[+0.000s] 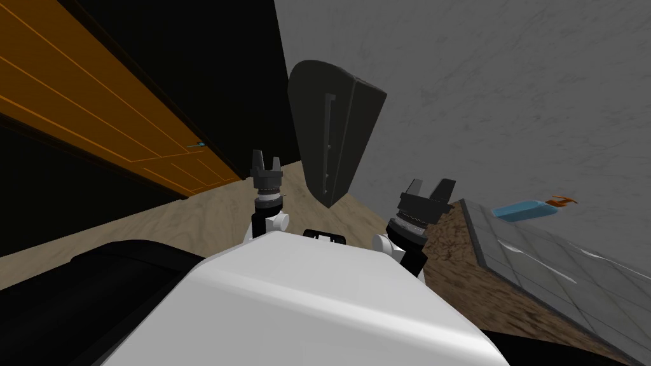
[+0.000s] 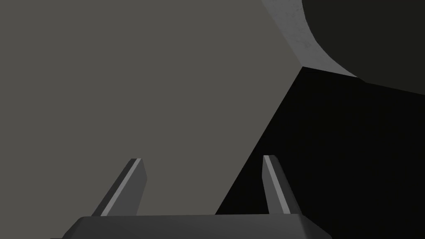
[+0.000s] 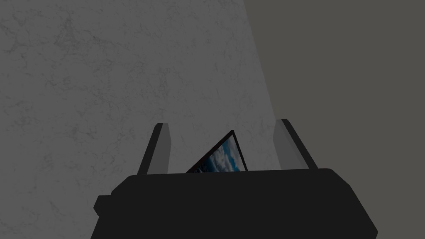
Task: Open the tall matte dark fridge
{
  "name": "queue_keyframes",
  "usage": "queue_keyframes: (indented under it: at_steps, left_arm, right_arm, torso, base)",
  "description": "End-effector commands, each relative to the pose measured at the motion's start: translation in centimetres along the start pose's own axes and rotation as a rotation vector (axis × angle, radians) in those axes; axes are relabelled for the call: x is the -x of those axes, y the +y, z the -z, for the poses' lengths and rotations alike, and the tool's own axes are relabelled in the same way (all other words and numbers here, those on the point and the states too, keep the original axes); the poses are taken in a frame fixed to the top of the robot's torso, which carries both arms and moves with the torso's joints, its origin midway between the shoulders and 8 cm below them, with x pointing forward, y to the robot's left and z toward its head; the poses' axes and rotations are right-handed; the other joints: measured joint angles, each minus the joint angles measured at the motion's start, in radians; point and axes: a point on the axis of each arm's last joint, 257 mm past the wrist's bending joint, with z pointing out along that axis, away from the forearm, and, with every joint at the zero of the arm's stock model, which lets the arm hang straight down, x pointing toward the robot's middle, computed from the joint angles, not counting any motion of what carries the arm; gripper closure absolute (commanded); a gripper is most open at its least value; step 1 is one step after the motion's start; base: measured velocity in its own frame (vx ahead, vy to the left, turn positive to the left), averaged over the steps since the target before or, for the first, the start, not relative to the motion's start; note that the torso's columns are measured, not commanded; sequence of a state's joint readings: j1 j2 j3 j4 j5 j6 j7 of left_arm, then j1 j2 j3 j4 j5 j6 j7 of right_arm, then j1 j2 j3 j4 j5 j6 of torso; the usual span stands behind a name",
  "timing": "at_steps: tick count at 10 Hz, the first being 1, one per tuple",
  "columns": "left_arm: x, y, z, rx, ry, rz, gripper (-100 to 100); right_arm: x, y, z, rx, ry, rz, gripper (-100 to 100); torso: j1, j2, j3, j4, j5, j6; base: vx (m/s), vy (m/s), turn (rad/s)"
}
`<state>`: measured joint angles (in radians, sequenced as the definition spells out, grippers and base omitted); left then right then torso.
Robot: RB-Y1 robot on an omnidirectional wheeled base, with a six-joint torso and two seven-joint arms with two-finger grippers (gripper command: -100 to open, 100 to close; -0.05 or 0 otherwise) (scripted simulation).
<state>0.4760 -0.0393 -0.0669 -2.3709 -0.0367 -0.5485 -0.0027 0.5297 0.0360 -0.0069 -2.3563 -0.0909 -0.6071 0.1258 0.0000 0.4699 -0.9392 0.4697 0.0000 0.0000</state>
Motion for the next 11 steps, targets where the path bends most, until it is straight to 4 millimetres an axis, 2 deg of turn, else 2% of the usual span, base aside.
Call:
queue_keyframes:
  at_steps: [1, 2, 3, 5, 11]
  left_arm:
    - [0.0, 0.0, 0.0, 0.000, 0.000, 0.000, 0]
    - [0.0, 0.0, 0.0, 0.000, 0.000, 0.000, 0]
    - [-0.5, 0.3, -0.1, 0.010, 0.045, -0.008, -100]
    - [-1.1, 0.8, -0.4, 0.030, 0.101, -0.020, -100]
    - [-1.0, 2.3, -1.9, 0.090, 0.160, -0.037, -100]
  right_arm:
    - [0.0, 0.0, 0.0, 0.000, 0.000, 0.000, 0]
    - [0.0, 0.0, 0.0, 0.000, 0.000, 0.000, 0]
    - [0.0, 0.0, 0.0, 0.000, 0.000, 0.000, 0]
    - [0.0, 0.0, 0.0, -0.001, 0.000, 0.000, 0]
    - [0.0, 0.0, 0.0, -0.001, 0.000, 0.000, 0]
  torso:
    - [0.000, 0.074, -0.148, 0.074, 0.000, 0.000]
    - [0.000, 0.148, -0.295, 0.148, 0.000, 0.000]
    - [0.000, 0.221, -0.443, 0.221, 0.000, 0.000]
    - [-0.002, 0.263, -0.532, 0.264, 0.000, 0.000]
    - [0.000, 0.268, -0.537, 0.268, 0.000, 0.000]
  base:
    - [0.000, 0.000, 0.000]
    - [0.000, 0.000, 0.000]
    - [0.016, -0.016, 0.009]
    - [0.035, -0.046, 0.015]
    - [0.058, -0.062, 0.021]
